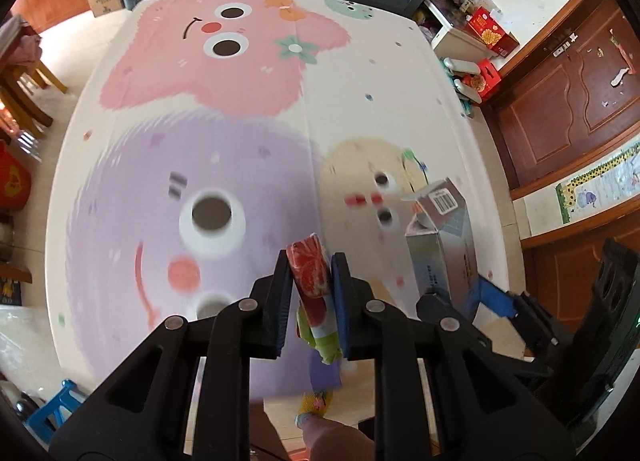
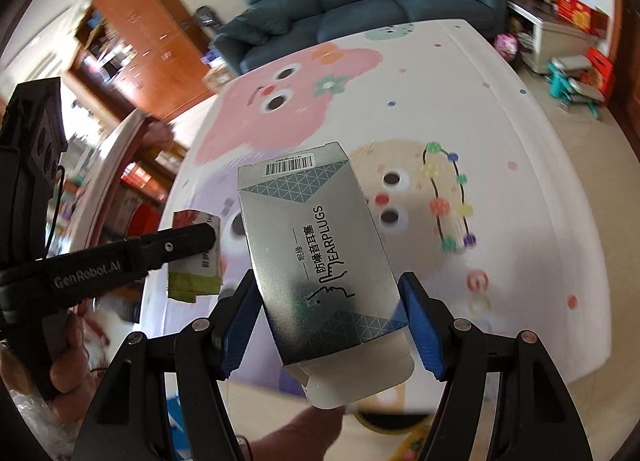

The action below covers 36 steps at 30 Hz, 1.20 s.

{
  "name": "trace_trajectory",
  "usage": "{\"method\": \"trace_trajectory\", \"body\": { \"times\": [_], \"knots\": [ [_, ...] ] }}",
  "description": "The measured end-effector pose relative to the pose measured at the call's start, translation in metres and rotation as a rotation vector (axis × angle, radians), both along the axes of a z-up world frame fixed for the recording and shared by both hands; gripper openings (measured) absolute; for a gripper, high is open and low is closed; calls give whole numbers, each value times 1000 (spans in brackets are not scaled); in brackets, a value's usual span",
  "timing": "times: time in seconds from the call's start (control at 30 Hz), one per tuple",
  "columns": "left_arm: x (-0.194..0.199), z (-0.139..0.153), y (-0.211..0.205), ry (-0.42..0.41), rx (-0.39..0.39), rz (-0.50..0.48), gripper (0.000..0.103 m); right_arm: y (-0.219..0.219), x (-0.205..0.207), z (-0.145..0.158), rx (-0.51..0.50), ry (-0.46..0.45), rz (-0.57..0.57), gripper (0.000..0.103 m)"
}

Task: Collect trash
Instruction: 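Carry the snack bag and EARPLUGS box down over the floor bin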

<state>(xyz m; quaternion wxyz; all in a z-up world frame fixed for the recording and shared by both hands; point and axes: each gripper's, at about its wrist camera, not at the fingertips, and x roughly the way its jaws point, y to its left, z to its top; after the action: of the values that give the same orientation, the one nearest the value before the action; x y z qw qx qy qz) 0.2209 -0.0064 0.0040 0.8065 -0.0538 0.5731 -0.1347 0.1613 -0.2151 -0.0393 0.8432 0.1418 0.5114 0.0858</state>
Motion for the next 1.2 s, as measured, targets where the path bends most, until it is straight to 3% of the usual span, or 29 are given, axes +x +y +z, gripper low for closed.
{"method": "trace_trajectory", "body": {
  "times": [0.3,0.53,0.7,0.83,1.0,1.2],
  "knots": [
    [-150,6,-17,-43,4,19,16,-25,-108,13,40,-5,113,69],
    [-226,-10,-25,-10,57,-16,16,-29,-176,-14,93,78,187,69],
    [-249,-40,-27,58,74,-41,16,-28,-203,-53,134,171,161,69],
    [-255,-81,-30,113,86,-59,16,-26,-212,-93,123,252,138,70],
    [-259,-149,-32,194,70,-65,17,-27,-229,-169,122,371,65,70],
    [-256,-239,-34,206,67,-74,18,-37,-236,-274,153,458,-74,71]
  ]
}}
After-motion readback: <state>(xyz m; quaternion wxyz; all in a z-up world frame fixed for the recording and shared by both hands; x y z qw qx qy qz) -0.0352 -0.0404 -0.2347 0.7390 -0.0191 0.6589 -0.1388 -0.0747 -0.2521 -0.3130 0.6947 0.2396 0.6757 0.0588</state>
